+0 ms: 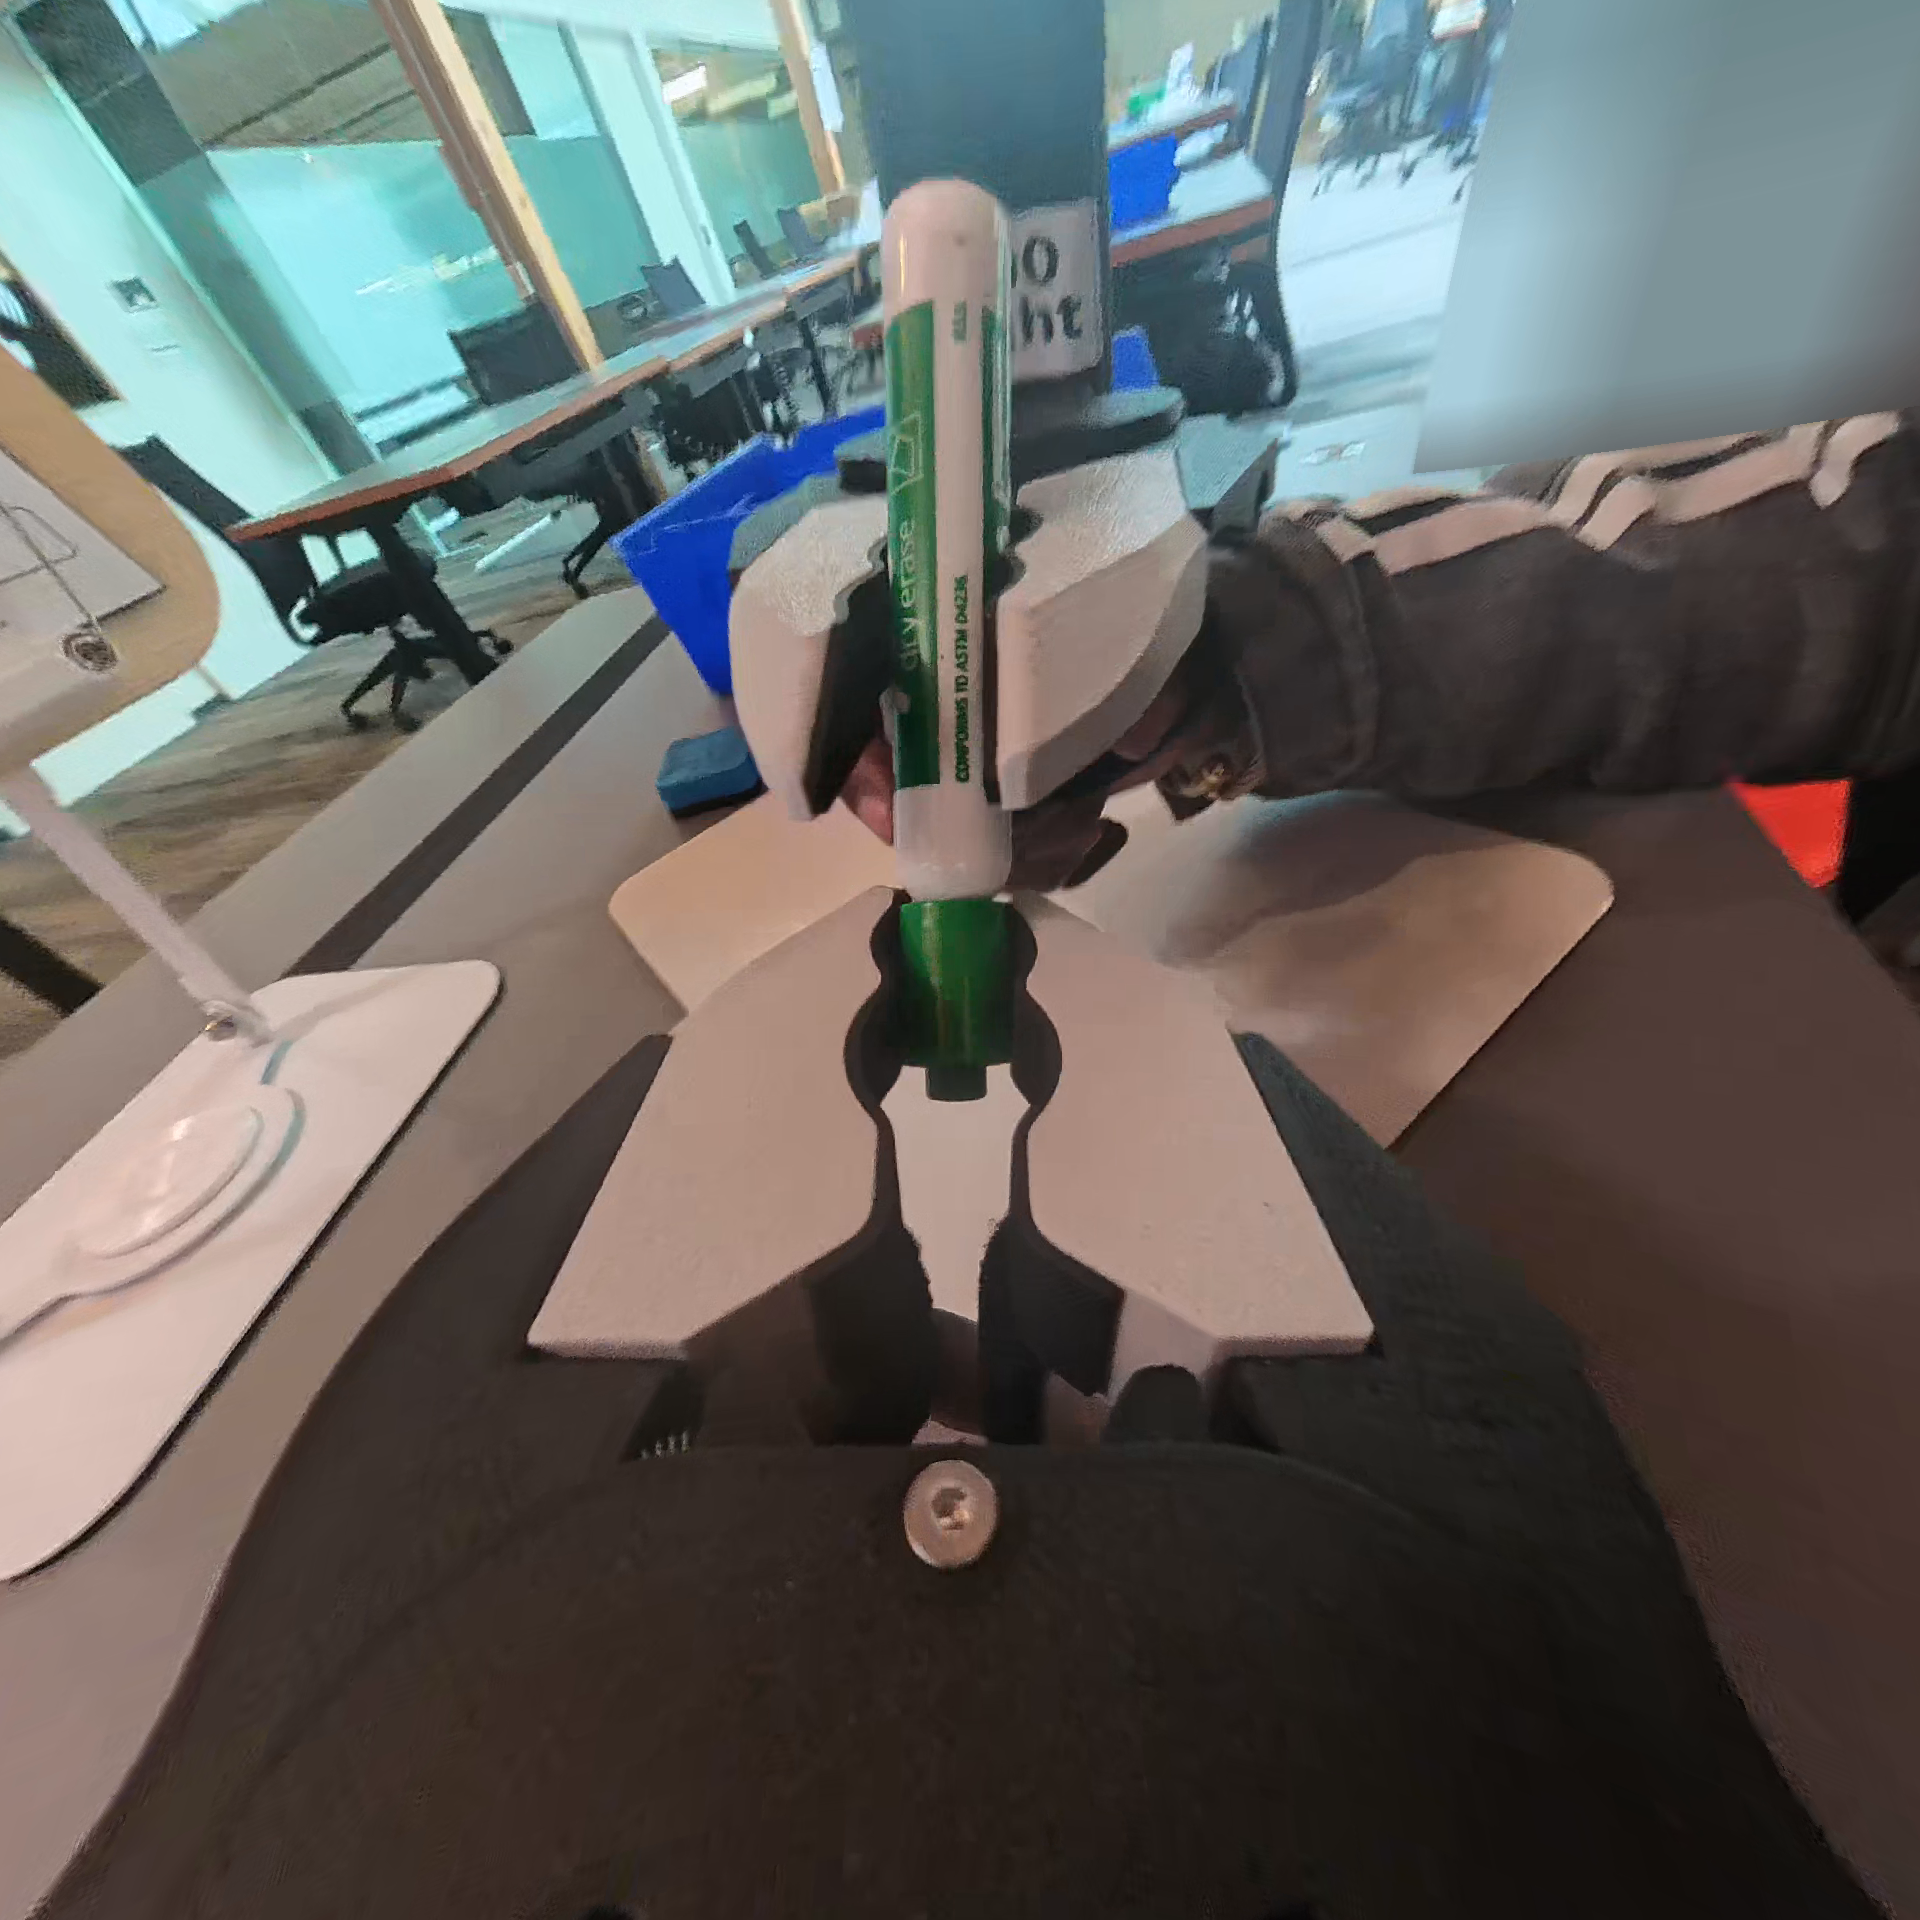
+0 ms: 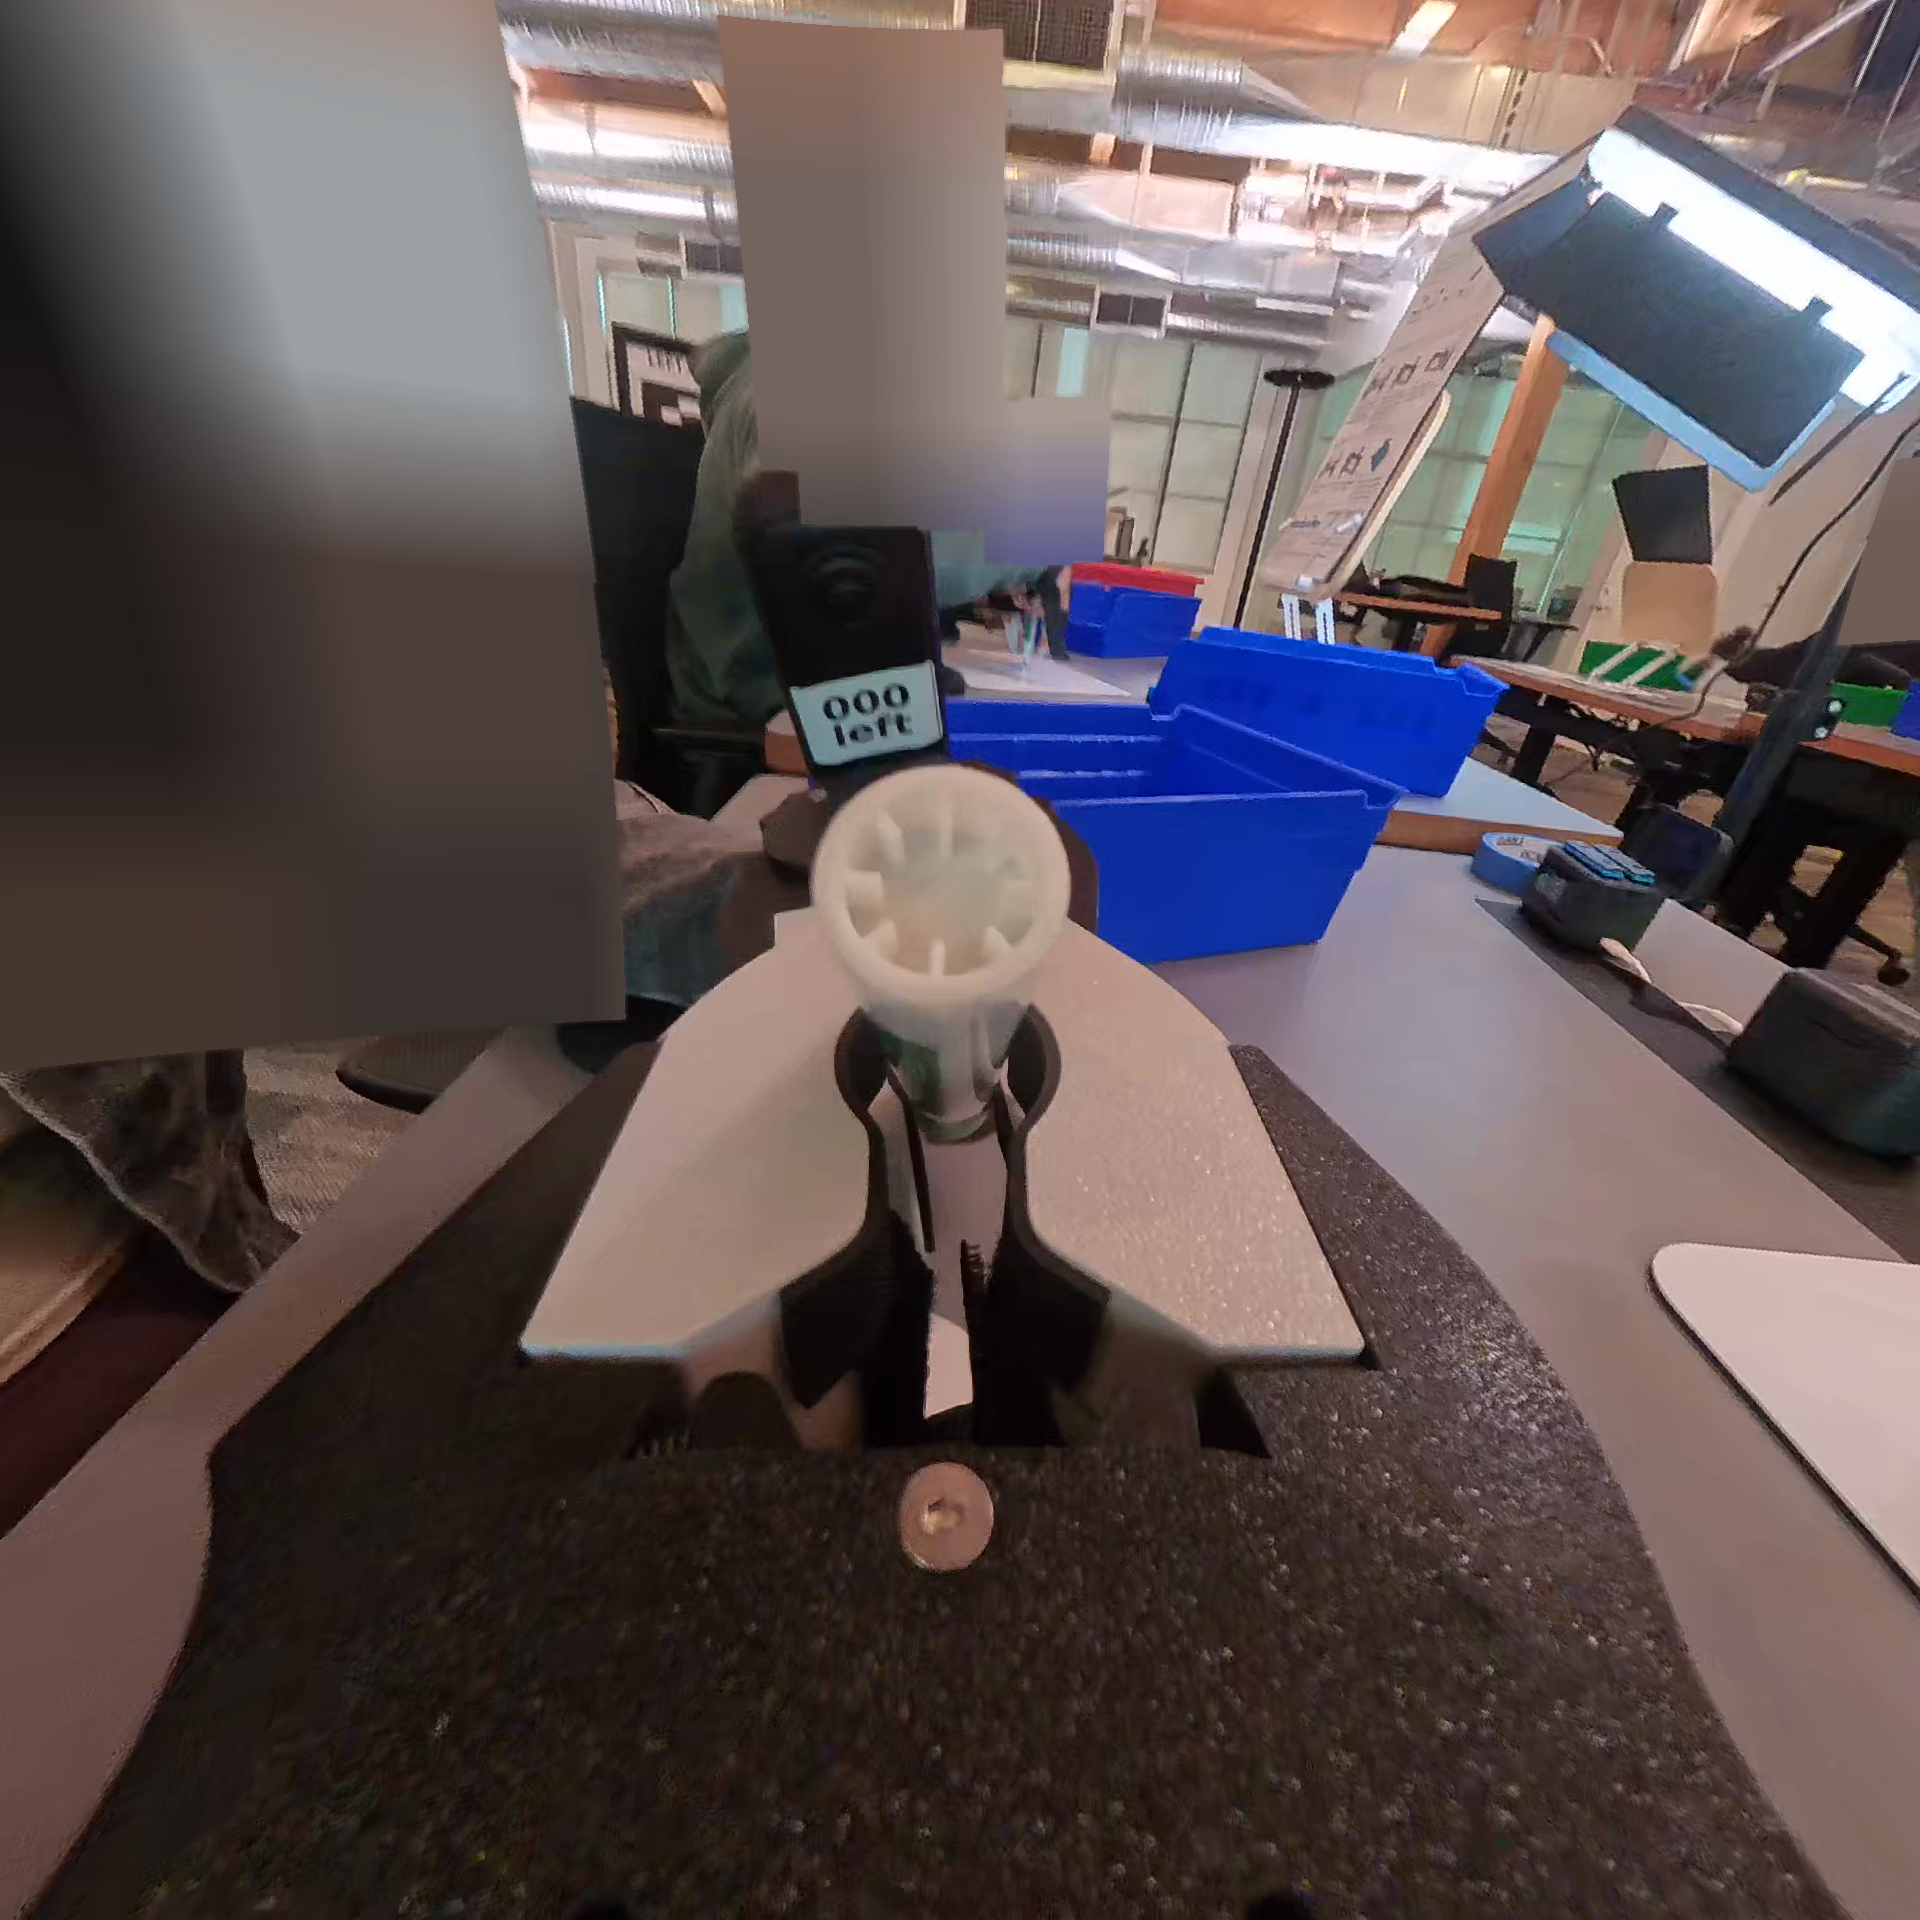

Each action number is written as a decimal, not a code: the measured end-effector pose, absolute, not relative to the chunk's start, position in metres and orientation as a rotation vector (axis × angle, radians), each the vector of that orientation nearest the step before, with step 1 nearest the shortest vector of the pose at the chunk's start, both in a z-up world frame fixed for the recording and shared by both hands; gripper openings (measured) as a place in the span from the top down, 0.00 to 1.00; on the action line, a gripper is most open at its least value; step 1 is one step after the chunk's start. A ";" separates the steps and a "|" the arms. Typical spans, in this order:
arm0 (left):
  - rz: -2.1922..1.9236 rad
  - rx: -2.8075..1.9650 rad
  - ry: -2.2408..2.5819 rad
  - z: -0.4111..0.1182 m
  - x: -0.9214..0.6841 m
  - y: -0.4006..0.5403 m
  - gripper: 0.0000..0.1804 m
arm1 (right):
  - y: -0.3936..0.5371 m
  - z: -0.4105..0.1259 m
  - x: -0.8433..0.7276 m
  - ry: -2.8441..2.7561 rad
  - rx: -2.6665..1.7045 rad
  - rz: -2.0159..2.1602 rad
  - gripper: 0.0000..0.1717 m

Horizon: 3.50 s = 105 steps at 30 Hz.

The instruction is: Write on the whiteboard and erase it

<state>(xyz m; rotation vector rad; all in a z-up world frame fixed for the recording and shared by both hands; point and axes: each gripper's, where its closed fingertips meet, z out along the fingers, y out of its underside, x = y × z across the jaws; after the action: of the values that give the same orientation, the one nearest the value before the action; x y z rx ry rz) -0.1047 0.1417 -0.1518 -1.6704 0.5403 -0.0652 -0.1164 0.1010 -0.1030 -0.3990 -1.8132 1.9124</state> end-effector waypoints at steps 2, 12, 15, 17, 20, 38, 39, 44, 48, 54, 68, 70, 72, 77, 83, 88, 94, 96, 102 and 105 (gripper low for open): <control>-0.035 -1.719 0.565 -0.159 -0.108 0.141 0.92 | 0.100 -0.109 -0.118 -1.844 -0.393 1.859 0.89; 0.021 -1.811 0.622 -0.173 -0.111 0.139 0.92 | 0.093 -0.118 -0.120 -1.888 -0.385 1.833 0.89; 0.063 -1.849 0.632 -0.180 -0.113 0.140 0.92 | 0.094 -0.125 -0.122 -1.925 -0.399 1.781 0.89; 0.046 -1.809 0.594 -0.173 -0.113 0.142 0.92 | 0.097 -0.121 -0.123 -1.898 -0.419 1.783 0.89; 0.105 -1.747 0.552 -0.159 -0.117 0.144 0.90 | 0.104 -0.108 -0.126 -1.803 -0.499 1.883 0.89; 0.217 -1.903 0.458 -0.176 -0.135 0.146 0.92 | 0.111 -0.113 -0.147 -1.749 -0.662 1.686 0.89; 0.057 -1.894 0.422 -0.174 -0.125 0.146 0.92 | 0.108 -0.108 -0.143 -1.750 -0.597 1.615 0.90; 0.727 -1.651 0.493 -0.135 -0.146 0.148 0.93 | 0.118 -0.078 -0.142 -1.527 -0.771 1.847 0.90; 0.417 -1.780 0.441 -0.151 -0.137 0.150 0.93 | 0.120 -0.081 -0.144 -1.507 -0.840 1.927 0.90; 0.920 -1.614 0.534 -0.129 -0.150 0.147 0.93 | 0.121 -0.070 -0.140 -1.470 -0.805 1.862 0.90; 0.134 -1.887 0.459 -0.182 -0.123 0.160 0.92 | 0.201 -0.034 -0.109 -1.204 -0.787 2.058 0.91; 0.036 -1.928 0.388 -0.190 -0.127 0.154 0.92 | 0.200 -0.041 -0.113 -1.246 -0.819 2.023 0.90; -0.085 -1.940 0.325 -0.188 -0.127 0.150 0.92 | 0.199 -0.048 -0.116 -1.290 -0.857 1.995 0.91; -0.133 -2.024 0.301 -0.196 -0.130 0.143 0.92 | 0.179 -0.078 -0.115 -1.578 -0.854 1.766 0.90; -0.114 -2.238 0.309 -0.233 -0.136 0.136 0.92 | 0.162 -0.146 -0.103 -1.778 -1.172 1.583 0.90; -0.126 -2.261 0.347 -0.237 -0.131 0.134 0.92 | 0.150 -0.178 -0.096 -1.872 -1.230 1.514 0.90; -0.123 -2.299 0.273 -0.242 -0.143 0.131 0.92 | 0.135 -0.194 -0.107 -1.960 -1.178 1.423 0.90; -0.134 -2.297 0.225 -0.241 -0.148 0.131 0.92 | 0.133 -0.196 -0.111 -1.958 -1.156 1.394 0.90; -0.139 -2.259 0.180 -0.235 -0.153 0.132 0.92 | 0.127 -0.196 -0.113 -1.954 -1.133 1.383 0.90; -0.141 -2.248 0.219 -0.234 -0.149 0.133 0.92 | 0.126 -0.194 -0.113 -1.945 -1.104 1.373 0.90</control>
<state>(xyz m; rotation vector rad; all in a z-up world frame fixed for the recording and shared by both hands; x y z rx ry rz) -0.1489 0.1329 -0.2338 -2.2477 0.2191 -0.1412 -0.1132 0.1259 -0.1937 -1.1043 -1.9451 1.3731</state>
